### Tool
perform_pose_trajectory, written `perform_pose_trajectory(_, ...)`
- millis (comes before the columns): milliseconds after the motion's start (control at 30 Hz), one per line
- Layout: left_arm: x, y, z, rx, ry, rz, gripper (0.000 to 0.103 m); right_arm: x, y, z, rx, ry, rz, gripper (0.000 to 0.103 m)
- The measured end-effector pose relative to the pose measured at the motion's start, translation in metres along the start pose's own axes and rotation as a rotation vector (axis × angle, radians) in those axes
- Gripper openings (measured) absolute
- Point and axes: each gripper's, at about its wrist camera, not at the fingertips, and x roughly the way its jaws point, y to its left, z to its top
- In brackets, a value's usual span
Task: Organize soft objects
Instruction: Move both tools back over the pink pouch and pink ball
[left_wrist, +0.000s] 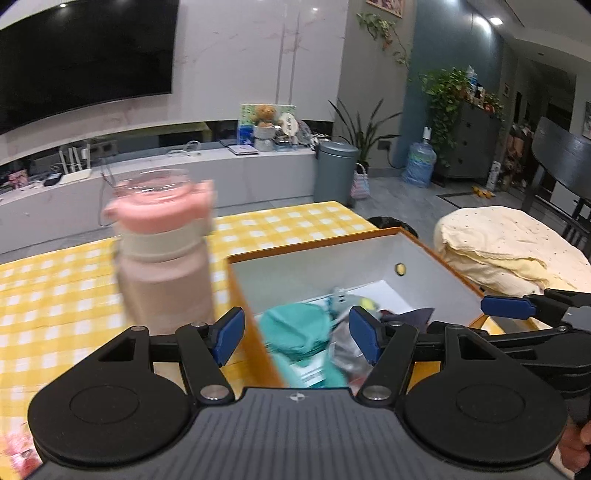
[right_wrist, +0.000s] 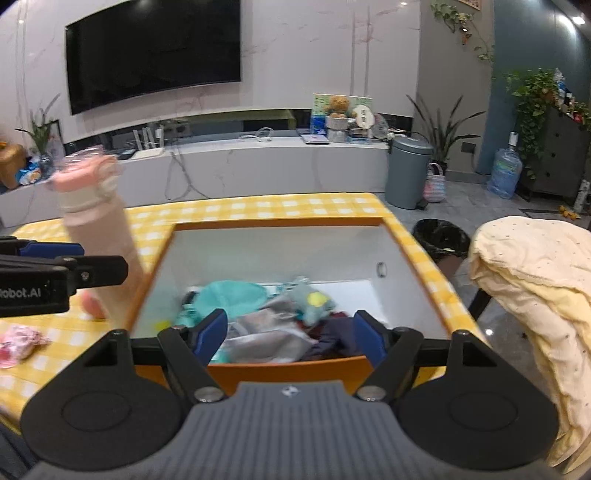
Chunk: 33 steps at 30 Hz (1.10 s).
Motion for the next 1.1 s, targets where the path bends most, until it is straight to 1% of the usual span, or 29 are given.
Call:
perform_pose_trajectory(133,-0.015,0.023,-0.013,-0.006,0.013,0.044,0.076,-0.004,0.025,-0.003,0.011,0.011,0.064,0.075)
perform_pose_trajectory(233,-0.024,0.045,-0.023,-0.048,0.032,0.054,0.076,-0.003,0.046,-0.005,0.025,0.028,0.127,0.077)
perform_pose_trajectory(300,-0.029,0.062,-0.029,-0.075,0.038,0.063,0.076,-0.001,0.062,-0.006,0.011,0.039,0.157,0.077)
perform_pose_trajectory(433,-0.038,0.092,-0.038,-0.112,0.045,0.107,0.076,0.006,0.099,-0.010,-0.020,0.063,0.207,0.078)
perform_pose_trajectory(567,-0.047,0.122,-0.050,-0.174,0.055,0.153,0.076,0.017,0.130,-0.013,-0.036,0.089,0.256,0.079)
perform_pose_trajectory(767,-0.055,0.170,-0.069,-0.299,0.079,0.251,0.076,0.038,0.175,-0.017,-0.112,0.110,0.288,0.080)
perform_pose_trajectory(900,-0.058,0.199,-0.078,-0.362,0.091,0.314,0.081,0.055,0.202,-0.018,-0.176,0.111,0.300,0.080)
perform_pose_trajectory(967,-0.060,0.213,-0.084,-0.397,0.102,0.347,0.082,0.066,0.213,-0.018,-0.205,0.105,0.293,0.080)
perform_pose_trajectory(1100,-0.055,0.230,-0.100,-0.422,0.135,0.373,0.084,0.084,0.230,-0.026,-0.246,0.097,0.285,0.080)
